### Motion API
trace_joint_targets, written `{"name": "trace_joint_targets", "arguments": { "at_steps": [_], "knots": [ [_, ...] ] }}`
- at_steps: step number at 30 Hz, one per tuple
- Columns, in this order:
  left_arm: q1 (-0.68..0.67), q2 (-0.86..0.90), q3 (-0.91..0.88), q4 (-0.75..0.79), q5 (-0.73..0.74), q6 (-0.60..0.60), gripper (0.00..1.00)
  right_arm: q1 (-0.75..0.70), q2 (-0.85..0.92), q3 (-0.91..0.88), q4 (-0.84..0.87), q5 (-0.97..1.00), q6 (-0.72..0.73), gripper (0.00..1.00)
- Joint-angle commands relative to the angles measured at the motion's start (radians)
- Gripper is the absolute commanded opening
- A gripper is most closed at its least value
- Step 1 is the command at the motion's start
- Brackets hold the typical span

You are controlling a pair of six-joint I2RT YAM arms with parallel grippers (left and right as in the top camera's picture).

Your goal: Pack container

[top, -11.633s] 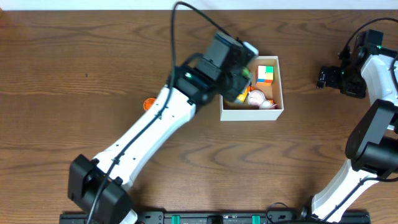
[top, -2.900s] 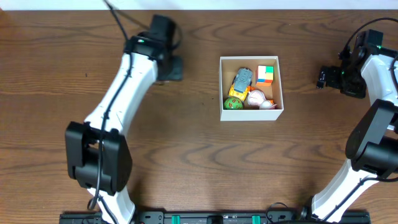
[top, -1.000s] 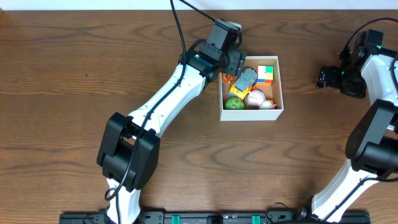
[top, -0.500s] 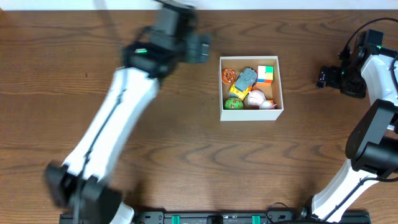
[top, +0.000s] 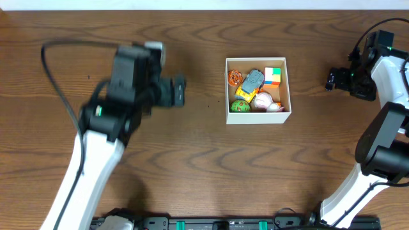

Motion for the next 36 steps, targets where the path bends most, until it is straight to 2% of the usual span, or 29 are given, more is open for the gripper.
{"name": "trace_joint_targets", "arguments": {
  "at_steps": [1,7,16,19,22,28,36],
  "knots": [
    [-0.002,-0.166,-0.154,0.068,0.072,-0.052,0.98,-0.005,-0.001,-0.003,-0.001,0.003,0.013,0.99],
    [-0.001,-0.28,-0.295,0.077,0.071,-0.061,0.98,-0.005,-0.001,-0.003,-0.001,0.003,0.013,0.99],
    [-0.001,-0.264,-0.305,-0.106,0.071,-0.06,0.98,-0.005,-0.001,-0.003,-0.001,0.003,0.013,0.99],
    [-0.002,-0.263,-0.305,-0.114,0.071,-0.055,0.98,-0.005,-0.001,-0.003,-0.001,0.003,0.013,0.99],
    [-0.002,-0.263,-0.305,-0.067,0.075,-0.007,0.98,-0.005,-0.001,-0.003,-0.001,0.003,0.013,0.99],
    [-0.002,-0.263,-0.308,0.045,0.142,0.237,0.98,-0.005,-0.001,-0.003,-0.001,0.003,0.013,0.99],
    [0.003,-0.311,-0.322,0.043,0.141,0.256,0.98,-0.005,-0.001,-0.003,-0.001,0.003,0.013,0.99]
  ]
}}
